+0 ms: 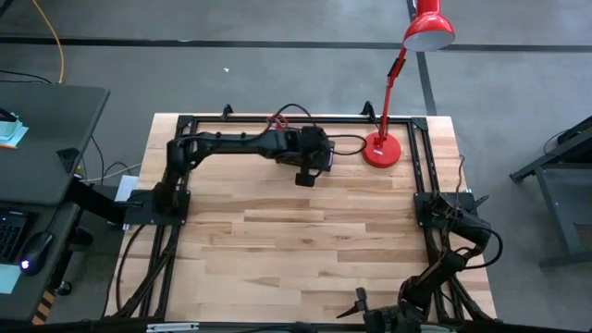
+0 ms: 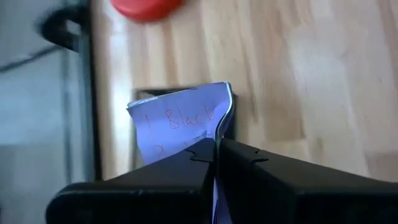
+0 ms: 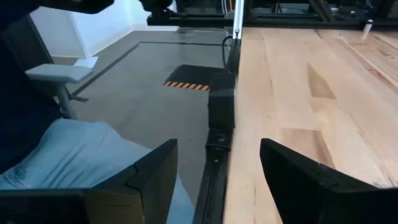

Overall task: Pick and place office supplies into organizer
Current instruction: Put the blue sticky notes into the desk organizer

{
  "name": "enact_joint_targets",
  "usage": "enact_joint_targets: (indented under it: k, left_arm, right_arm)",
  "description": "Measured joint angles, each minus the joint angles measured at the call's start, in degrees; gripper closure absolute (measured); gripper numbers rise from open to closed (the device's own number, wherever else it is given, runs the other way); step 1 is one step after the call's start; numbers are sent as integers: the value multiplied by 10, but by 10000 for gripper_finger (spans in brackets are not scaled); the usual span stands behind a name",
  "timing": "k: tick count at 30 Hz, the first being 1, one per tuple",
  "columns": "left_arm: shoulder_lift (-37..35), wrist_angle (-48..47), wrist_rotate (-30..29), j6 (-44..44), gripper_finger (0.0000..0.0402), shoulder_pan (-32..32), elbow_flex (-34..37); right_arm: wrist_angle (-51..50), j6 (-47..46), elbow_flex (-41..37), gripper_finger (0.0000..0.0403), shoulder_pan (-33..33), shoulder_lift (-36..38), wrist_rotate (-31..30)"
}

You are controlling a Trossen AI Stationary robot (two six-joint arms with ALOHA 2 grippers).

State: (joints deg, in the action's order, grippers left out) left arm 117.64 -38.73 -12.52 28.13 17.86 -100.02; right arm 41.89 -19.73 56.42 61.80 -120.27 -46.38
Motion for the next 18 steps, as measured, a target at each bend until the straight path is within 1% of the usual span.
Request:
enact_joint_targets:
  k: [6, 10, 13, 15, 18]
  left_arm:
    - [28, -52, 50, 27, 390, 32, -36]
    - [27, -35, 57, 66, 393, 54, -39]
    - [27, -35, 104, 80, 398, 68, -38]
    - [27, -35, 127, 81, 394, 74, -38]
    - [31, -31, 123, 94, 390, 77, -39]
  right_arm:
    - [-13, -9, 0, 181, 0, 0, -12]
    - [-26, -11, 0, 180, -3, 0, -39]
    - [-37, -22, 0, 180, -4, 0, -46]
    - [-45, -28, 0, 181, -6, 0, -49]
    - [-56, -39, 0, 180, -7, 0, -61]
